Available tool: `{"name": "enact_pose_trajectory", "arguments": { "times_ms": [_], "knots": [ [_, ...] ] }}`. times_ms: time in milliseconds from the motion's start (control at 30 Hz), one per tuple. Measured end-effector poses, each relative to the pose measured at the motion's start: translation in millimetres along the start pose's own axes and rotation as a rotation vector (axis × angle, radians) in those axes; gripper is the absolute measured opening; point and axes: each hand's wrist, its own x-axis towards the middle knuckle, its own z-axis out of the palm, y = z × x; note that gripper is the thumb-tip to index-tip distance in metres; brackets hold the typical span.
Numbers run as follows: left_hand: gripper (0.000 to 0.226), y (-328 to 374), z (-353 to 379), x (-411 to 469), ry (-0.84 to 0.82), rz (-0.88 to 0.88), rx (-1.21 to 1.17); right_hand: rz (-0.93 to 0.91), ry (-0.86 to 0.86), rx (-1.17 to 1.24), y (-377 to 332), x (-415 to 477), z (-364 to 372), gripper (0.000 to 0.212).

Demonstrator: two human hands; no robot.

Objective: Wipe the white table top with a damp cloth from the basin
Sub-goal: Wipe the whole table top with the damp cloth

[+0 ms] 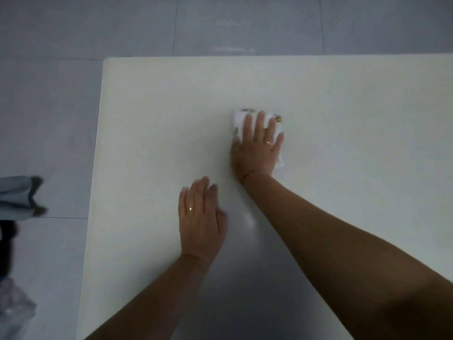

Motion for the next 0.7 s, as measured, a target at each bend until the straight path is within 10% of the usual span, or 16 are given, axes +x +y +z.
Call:
{"name": "enact_pose_trajectory", "arguments": {
  "times_ms": [167,433,600,700],
  "knots": [
    [0.058,9,6,82,-0.089,-0.008,0.112,-0.614,-0.04,-0.197,34,18,-13,0.057],
    [0.069,1,27,98,-0.168,-0.023,0.164,0.063,0.063,-0.01,21,63,-15,0.059],
    [0.071,0,25,99,-0.2,-0.02,0.161,-0.492,-0.022,-0.155,1,53,-15,0.058],
    [0.07,1,24,99,-0.181,-0.019,0.143,-0.45,0.009,-0.206,42,94,-32,0.056]
  ]
}}
